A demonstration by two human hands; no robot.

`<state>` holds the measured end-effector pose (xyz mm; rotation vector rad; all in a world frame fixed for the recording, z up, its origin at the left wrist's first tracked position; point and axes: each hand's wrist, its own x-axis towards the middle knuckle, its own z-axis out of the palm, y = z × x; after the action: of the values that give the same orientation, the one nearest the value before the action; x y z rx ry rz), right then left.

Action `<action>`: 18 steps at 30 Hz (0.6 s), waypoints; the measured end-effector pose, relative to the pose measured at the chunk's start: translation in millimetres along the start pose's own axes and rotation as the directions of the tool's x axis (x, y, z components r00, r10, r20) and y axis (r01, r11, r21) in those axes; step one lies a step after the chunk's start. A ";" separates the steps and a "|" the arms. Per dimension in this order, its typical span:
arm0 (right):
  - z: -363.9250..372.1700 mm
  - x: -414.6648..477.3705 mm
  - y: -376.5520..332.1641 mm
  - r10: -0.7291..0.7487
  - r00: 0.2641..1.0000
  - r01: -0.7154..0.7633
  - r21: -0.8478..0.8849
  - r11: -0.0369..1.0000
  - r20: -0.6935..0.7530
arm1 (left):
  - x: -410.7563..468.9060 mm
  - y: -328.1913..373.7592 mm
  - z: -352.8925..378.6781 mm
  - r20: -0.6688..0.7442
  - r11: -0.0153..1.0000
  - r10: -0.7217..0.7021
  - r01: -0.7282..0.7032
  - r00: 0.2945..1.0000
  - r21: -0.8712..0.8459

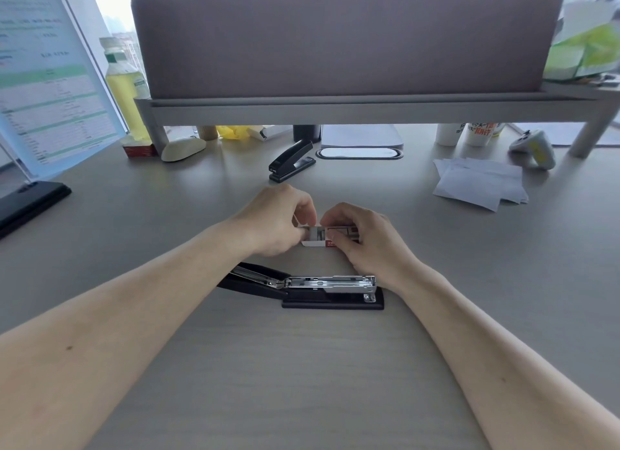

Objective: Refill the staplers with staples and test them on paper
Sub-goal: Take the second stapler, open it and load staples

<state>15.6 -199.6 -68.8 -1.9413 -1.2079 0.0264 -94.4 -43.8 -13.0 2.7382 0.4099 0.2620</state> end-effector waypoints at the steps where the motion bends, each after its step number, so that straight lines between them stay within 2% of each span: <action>1: 0.0 0.1 0.1 -0.003 1.000 0.003 0.000 1.000 0.003 | 0.0 -0.3 0.0 0.003 1.000 -0.007 0.007 1.000 -0.002; 6: 0.9 0.1 0.6 -0.025 1.000 0.025 -0.013 1.000 0.002 | 0.9 2.4 -2.1 -0.042 1.000 -0.025 0.025 0.999 0.005; 12: 0.8 -0.7 0.3 0.020 1.000 -0.020 0.003 1.000 -0.009 | 2.8 5.3 -6.1 0.017 0.998 -0.060 0.060 0.998 -0.009; 18: 1.3 -0.2 1.5 0.038 0.999 -0.038 0.024 0.999 -0.009 | 8.0 2.9 -12.6 0.021 0.990 -0.098 0.100 0.995 -0.100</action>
<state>16.1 -199.3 -70.7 -1.9409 -1.1593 0.0510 -89.1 -39.9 0.7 2.6107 0.5128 0.2283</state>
